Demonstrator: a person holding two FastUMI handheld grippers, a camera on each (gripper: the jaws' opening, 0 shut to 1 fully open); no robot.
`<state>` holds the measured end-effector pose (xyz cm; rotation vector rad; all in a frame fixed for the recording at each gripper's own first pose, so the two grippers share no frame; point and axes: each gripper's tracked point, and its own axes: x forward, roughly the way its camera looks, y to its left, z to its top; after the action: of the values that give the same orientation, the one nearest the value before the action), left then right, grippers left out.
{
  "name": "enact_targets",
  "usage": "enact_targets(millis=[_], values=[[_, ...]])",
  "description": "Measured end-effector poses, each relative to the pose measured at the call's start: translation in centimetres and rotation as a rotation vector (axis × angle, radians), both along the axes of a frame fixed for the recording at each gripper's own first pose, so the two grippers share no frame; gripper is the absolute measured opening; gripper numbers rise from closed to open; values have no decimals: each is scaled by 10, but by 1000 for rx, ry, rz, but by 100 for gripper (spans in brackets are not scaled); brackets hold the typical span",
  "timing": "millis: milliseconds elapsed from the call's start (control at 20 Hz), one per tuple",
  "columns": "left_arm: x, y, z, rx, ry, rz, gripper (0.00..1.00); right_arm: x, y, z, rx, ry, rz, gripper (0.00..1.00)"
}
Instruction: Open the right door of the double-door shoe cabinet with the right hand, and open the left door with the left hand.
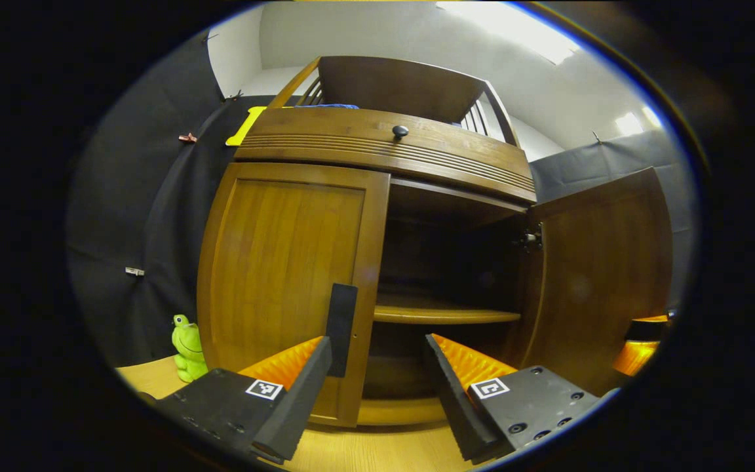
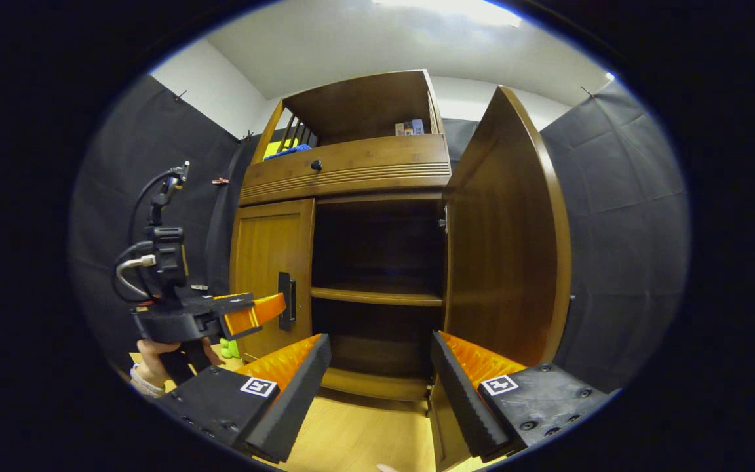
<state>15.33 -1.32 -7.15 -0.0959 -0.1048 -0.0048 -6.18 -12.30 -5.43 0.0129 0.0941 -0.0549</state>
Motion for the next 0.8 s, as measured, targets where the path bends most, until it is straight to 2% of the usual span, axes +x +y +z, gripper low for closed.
enact_targets(millis=[150, 400, 450, 500, 600, 700, 800], values=[[29, 8, -10, -25, 26, 4, 81, 4, -2, 2, -13, -5, 13, 97], [68, 28, -20, 41, 14, 54, 72, 9, 1, 7, -16, -31, 35, 97], [72, 30, -22, 34, 14, 56, 62, 10, 1, 8, -15, -34, 38, 97], [75, 31, -25, 24, 11, 55, 71, 12, 1, 8, -14, -35, 42, 97], [85, 36, -27, 16, 12, 66, 66, 16, 3, 7, -11, -32, 51, 97], [93, 38, -34, 34, 41, 66, 48, 18, 2, 7, -21, -28, 53, 99], [99, 37, -40, 51, 58, 67, 42, 19, 1, 6, -35, -27, 51, 97]])
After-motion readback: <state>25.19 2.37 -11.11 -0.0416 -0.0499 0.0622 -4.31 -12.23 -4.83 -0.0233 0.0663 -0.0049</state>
